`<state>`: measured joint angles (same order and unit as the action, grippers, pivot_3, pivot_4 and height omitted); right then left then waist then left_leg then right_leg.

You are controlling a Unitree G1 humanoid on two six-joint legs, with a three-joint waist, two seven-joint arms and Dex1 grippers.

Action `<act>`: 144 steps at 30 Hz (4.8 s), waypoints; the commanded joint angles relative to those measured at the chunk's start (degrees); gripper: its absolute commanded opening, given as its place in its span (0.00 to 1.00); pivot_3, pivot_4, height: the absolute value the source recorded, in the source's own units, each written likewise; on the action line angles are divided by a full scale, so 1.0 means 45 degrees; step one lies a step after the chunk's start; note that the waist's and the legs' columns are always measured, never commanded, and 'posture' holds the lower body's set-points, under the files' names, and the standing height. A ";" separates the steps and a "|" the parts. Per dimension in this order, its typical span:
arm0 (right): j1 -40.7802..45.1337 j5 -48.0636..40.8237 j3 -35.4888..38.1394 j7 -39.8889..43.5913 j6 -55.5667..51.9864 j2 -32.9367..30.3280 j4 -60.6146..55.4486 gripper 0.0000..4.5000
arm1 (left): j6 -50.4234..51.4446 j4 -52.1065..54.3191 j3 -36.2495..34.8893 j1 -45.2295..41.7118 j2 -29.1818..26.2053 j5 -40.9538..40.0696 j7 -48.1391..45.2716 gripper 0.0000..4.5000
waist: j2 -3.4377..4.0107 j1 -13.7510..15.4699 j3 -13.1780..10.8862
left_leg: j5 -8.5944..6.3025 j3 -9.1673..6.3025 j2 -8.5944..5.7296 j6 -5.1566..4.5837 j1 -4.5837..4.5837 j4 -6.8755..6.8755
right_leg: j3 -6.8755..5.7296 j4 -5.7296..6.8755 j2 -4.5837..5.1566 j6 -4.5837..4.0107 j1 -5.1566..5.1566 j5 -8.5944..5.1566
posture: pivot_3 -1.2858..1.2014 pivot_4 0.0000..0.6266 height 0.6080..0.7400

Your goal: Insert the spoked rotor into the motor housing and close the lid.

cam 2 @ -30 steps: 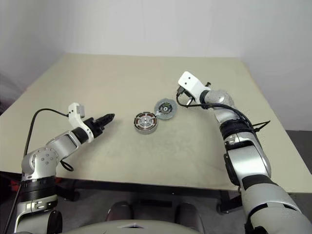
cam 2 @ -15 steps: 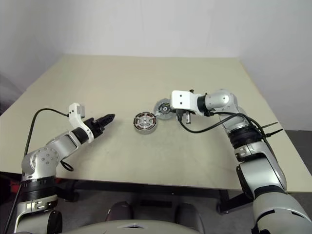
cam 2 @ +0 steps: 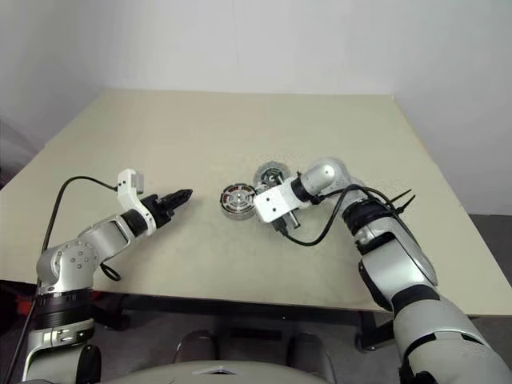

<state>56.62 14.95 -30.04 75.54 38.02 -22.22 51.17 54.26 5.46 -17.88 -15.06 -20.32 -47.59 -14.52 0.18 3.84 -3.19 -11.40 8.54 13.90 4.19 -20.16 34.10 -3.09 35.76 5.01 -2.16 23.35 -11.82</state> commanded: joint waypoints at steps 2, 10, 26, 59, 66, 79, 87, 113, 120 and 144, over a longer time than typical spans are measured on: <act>0.1292 0.0394 0.0079 -0.0615 0.0608 0.0387 0.0499 0.13 | -0.0037 0.0664 0.0002 0.0028 -0.0088 0.0034 -0.0051 0.44 | 0.0001 -0.0011 0.0000 | 0.0000 0.0000 0.0002 0.0001 0.0006 0.0003 | 0.0001 0.0007 0.0000 0.0000 -0.0001 0.0000 | 0.52 0.00 1.00; 0.2302 0.0611 0.0140 -0.0627 0.0446 0.0859 0.1141 0.20 | -0.0072 0.0862 -0.0067 0.0315 0.0020 0.0018 0.0072 0.44 | 0.0002 -0.0012 -0.0004 | -0.0009 -0.0002 0.0008 -0.0009 -0.0006 0.0004 | -0.0001 -0.0002 -0.0004 -0.0001 0.0000 0.0000 | 0.52 0.00 1.00; 0.1782 0.1284 -0.0084 -0.0917 0.0409 0.1257 0.1612 0.45 | -0.0067 0.0873 -0.0146 0.0383 0.0047 0.0005 0.0270 0.44 | 0.0004 -0.0023 -0.0005 | -0.0009 -0.0002 0.0011 -0.0009 0.0002 0.0005 | 0.0000 0.0002 -0.0006 -0.0001 -0.0001 0.0001 | 0.52 0.00 1.00; 0.1663 0.1623 0.0186 -0.2036 -0.0900 0.1773 0.2677 0.00 | -0.0203 0.0830 -0.0258 0.0467 0.0076 0.0202 0.0372 0.44 | 0.0011 -0.0349 -0.0009 | -0.0003 -0.0003 0.0012 0.0004 0.0025 0.0013 | 0.0007 0.0033 -0.0008 -0.0011 -0.0017 0.0007 | 0.52 0.00 1.00; 0.0899 0.0430 0.0585 -0.0193 -0.2636 0.2073 0.0666 0.00 | -0.0215 0.0980 -0.0251 0.0582 0.0221 0.0226 0.0417 0.44 | 0.0012 -0.0333 -0.0010 | -0.0013 -0.0006 0.0015 -0.0013 -0.0004 0.0004 | 0.0000 -0.0007 -0.0011 -0.0018 0.0000 0.0011 | 0.52 0.00 1.00; 0.0986 0.0809 0.0755 -0.2584 -0.5419 0.3263 0.0934 0.00 | -0.0156 0.1570 -0.0300 0.1104 0.0406 0.0148 0.0661 0.44 | 0.0021 -0.0421 -0.0017 | -0.0006 -0.0004 0.0050 0.0048 0.0041 0.0001 | 0.0004 0.0038 -0.0038 -0.0023 -0.0013 0.0010 | 0.52 0.00 1.00; 0.1333 0.0427 0.1382 -0.3316 -0.7043 0.3903 0.0893 0.00 | -0.0091 0.1928 -0.0161 0.1362 0.0637 0.0157 0.0796 0.44 | 0.0028 -0.0396 -0.0021 | 0.0010 -0.0006 0.0122 0.0076 0.0041 0.0000 | 0.0007 0.0029 -0.0106 -0.0045 -0.0001 0.0023 | 0.52 0.00 1.00; 0.1834 -0.1459 0.3248 -0.3787 -0.8795 0.3643 -0.0832 0.43 | -0.0170 0.1624 -0.0265 0.1096 0.0462 0.0271 0.0611 0.44 | 0.0037 -0.0298 -0.0028 | 0.0007 0.0001 0.0158 0.0090 -0.0044 -0.0012 | 0.0006 0.0008 -0.0143 -0.0062 0.0118 0.0032 | 0.52 0.00 1.00; 0.1644 -0.0907 0.3632 -0.6291 -0.8664 0.2228 0.0478 0.39 | 0.0007 0.1209 -0.0750 0.0799 -0.0122 0.0007 0.0245 0.44 | 0.0036 -0.0206 -0.0029 | 0.0013 0.0001 0.0150 0.0099 -0.0043 -0.0009 | 0.0007 0.0007 -0.0141 -0.0062 0.0111 0.0032 | 0.52 0.00 1.00; -0.1268 -0.0864 0.3135 -0.5343 -0.9951 0.0445 -0.2069 0.01 | -0.0258 -0.0036 -0.0216 -0.0099 -0.0530 0.0942 -0.0641 0.44 | 0.0038 -0.0272 -0.0030 | 0.0021 0.0002 0.0154 0.0112 -0.0016 0.0001 | 0.0012 0.0035 -0.0144 -0.0063 0.0105 0.0033 | 0.52 0.00 1.00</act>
<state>48.73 12.84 -17.51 51.47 -6.06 -20.76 44.49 53.73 4.12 -18.15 -15.04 -21.88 -43.58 -16.92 0.35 2.62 -3.32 -11.31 8.55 14.59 4.69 -20.23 34.11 -3.03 35.92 4.36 -2.45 23.82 -11.67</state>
